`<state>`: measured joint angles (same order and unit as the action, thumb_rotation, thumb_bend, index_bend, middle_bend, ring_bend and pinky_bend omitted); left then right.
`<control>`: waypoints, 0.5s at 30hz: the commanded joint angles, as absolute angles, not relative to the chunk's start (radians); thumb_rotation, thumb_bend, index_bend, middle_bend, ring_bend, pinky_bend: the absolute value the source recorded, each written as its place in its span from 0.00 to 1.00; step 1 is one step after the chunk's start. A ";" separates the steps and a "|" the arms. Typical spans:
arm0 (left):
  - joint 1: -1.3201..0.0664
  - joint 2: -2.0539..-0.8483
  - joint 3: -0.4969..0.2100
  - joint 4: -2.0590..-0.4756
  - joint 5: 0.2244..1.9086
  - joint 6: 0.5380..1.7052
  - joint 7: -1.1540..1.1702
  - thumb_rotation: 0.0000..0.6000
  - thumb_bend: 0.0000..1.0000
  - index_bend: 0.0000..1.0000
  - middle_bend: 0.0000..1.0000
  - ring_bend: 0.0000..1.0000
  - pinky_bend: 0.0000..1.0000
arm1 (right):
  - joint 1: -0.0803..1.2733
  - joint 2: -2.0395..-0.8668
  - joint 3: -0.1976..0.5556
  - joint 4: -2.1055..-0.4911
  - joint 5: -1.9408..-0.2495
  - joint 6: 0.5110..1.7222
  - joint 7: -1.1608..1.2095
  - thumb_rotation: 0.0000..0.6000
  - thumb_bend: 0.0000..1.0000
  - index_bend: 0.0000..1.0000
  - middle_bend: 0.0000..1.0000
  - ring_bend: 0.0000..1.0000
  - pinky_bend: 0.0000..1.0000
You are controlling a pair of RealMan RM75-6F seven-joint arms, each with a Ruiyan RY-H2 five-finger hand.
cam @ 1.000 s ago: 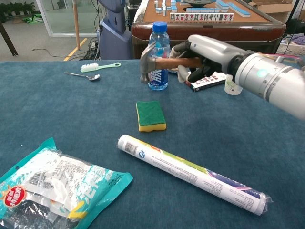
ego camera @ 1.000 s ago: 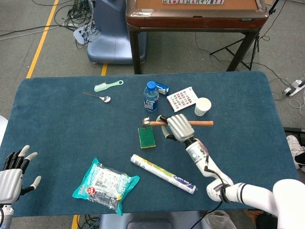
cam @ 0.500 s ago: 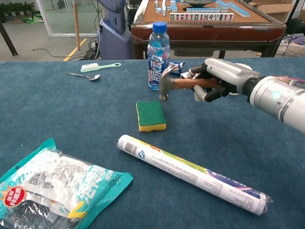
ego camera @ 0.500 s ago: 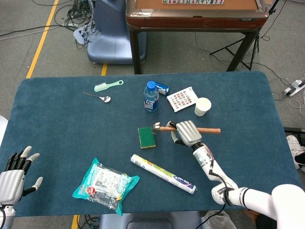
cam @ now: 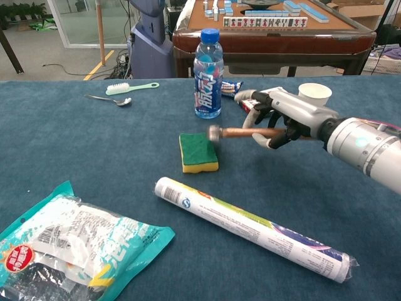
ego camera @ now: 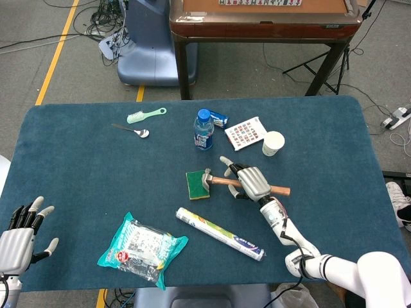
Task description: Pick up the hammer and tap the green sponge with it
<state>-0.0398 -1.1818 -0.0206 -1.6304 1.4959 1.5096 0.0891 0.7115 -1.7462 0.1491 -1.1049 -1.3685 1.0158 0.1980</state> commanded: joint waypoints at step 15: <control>-0.059 -1.187 -0.035 -1.631 1.489 1.492 0.088 1.00 0.25 0.19 0.03 0.01 0.01 | 0.439 -1.379 0.080 -1.496 -1.423 1.366 -0.048 1.00 0.45 0.07 0.36 0.27 0.31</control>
<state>-0.0583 -1.1868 -0.0343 -1.6304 1.4896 1.4928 0.0869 0.4853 -1.4274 0.0988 -1.4474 -1.4208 1.3241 0.0001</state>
